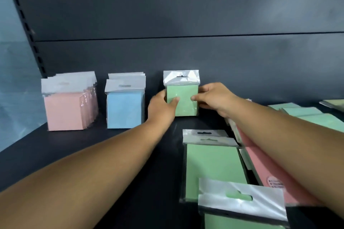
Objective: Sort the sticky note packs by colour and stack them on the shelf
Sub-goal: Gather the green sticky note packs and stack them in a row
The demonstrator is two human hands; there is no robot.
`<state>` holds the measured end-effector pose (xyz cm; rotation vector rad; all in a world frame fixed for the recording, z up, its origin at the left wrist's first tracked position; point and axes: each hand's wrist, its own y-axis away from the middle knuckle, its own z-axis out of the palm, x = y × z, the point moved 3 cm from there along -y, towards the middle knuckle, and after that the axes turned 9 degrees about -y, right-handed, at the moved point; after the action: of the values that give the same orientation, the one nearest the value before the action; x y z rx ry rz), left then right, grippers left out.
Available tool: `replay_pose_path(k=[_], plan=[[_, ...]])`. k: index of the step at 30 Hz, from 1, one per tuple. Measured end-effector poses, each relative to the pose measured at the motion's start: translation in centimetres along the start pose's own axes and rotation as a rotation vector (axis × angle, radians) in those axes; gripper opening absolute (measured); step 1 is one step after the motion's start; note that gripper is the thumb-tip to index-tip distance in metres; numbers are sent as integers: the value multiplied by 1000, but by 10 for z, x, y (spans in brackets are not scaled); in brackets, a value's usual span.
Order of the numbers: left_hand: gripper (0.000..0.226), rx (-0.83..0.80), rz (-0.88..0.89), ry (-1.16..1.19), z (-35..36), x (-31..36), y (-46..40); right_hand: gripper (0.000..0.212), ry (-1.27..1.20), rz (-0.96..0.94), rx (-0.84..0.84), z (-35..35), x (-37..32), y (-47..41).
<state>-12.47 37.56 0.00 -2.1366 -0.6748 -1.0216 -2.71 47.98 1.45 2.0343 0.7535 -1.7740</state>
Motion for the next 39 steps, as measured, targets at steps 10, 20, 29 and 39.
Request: replay_pose_path(k=[10,20,29,39], plan=[[28,-25,-47,85,6,-13,-9,11,89,53,13,0,8,-14],[51,-116,-206,-55,1,-12,1,26,126,34,35,-3,0,-5],[67,-587,-170,-340,-33,16,88,50,757,-83,-223,-11,-39,60],[45,-751,139,-538,-29,29,115,30,915,93,-382,-2,-25,70]])
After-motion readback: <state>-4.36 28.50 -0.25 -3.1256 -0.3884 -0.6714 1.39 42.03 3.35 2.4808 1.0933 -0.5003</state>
